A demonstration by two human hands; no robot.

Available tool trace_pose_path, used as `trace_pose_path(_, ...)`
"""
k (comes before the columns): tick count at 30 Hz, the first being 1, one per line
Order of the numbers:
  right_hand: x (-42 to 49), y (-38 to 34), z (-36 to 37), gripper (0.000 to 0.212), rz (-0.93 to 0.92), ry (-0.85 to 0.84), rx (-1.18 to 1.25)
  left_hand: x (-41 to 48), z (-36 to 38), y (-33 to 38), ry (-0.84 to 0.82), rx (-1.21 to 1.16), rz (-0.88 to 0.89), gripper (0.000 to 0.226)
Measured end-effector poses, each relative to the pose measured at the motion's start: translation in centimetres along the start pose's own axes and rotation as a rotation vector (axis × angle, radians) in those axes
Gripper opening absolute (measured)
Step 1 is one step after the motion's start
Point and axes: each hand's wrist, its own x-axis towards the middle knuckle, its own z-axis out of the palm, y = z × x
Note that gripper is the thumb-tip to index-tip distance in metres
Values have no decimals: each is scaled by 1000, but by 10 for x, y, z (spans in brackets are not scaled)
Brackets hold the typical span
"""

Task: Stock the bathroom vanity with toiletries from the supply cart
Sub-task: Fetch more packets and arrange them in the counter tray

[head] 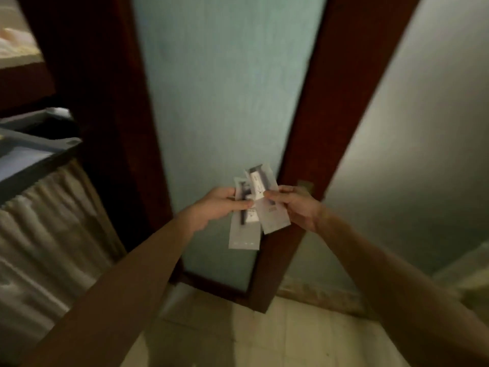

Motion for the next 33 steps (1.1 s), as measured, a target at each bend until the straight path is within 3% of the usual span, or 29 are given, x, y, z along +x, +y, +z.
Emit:
trace_pose_path(4,-90,19,-96,42,-15,107,48,9,103,50,-156,102,11,18)
trace_pose_path(7,-152,34,-161,46,-45,301,79,21,176,87,-255,161,55,21)
trace_pose_path(13,-271,74,-266,30,-89,702,166,31,319,142,-468,235,190,16)
trace_pose_path(18,-349,116,-332,43,-30,997,248,43,427,166,-648,250,246,16)
trace_pose_path(25,-419,148,-424,39,66,1258,248,92,574,192,-864,253,273,24)
trace_pose_path(28,-430,150,-469,47,106,1331,236,122,628,204,-906,251,262,30)
trace_pose_path(33,-433,154,-527,36,171,1403,252,169,694,218,-910,196,199,31)
